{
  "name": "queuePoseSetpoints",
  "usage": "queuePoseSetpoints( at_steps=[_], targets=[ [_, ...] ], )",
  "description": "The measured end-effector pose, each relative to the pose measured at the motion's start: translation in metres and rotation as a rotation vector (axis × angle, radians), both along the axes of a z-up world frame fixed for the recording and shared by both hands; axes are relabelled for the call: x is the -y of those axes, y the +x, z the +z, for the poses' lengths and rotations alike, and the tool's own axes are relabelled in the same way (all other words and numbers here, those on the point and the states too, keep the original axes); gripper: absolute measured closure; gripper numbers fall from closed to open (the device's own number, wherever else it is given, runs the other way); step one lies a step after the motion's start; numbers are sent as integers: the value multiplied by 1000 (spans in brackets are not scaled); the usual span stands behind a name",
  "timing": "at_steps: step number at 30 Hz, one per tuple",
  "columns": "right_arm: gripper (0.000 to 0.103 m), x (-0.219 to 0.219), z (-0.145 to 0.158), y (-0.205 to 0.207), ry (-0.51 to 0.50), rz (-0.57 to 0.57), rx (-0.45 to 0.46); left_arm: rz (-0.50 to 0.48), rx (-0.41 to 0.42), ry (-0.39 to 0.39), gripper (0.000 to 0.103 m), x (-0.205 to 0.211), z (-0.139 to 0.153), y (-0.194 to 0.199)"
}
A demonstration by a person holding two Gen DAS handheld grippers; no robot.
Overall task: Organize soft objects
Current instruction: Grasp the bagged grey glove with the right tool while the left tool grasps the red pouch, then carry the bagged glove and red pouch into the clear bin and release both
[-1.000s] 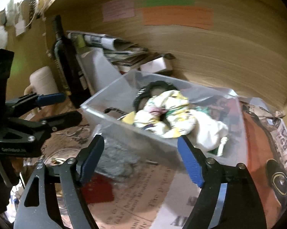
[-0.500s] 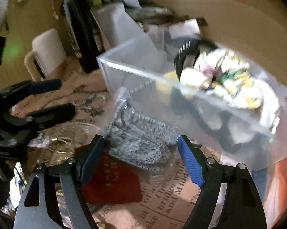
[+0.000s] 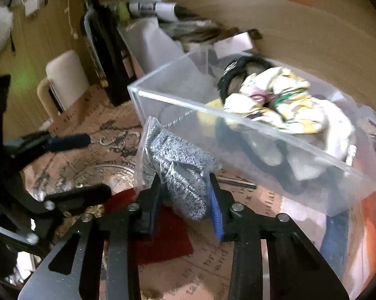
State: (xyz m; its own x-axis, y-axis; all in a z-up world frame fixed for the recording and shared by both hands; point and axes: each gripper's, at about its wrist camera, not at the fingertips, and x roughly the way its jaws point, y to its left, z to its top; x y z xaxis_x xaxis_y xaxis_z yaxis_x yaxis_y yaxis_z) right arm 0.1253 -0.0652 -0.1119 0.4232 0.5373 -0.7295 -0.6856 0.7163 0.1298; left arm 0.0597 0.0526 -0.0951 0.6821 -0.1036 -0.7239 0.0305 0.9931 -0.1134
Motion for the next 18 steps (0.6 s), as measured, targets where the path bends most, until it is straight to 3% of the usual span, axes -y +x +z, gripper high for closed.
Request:
queuePoseSetpoints(
  at_steps=[8,11,13,18],
  targets=[
    [73,45,23,-22,70,-65,56,-62,-89,-43,14,25,-23,11],
    [73,59,27,-26,92,-93,62,-60,-82,-16,14,33,-28,11],
    [72,69,28,-28,105,-109,63,-65,-72,-23,21,37,-28,9],
    [72,86,28,-33,132,-141,65,-82,-62,-11,60,47,-28,5]
  ],
)
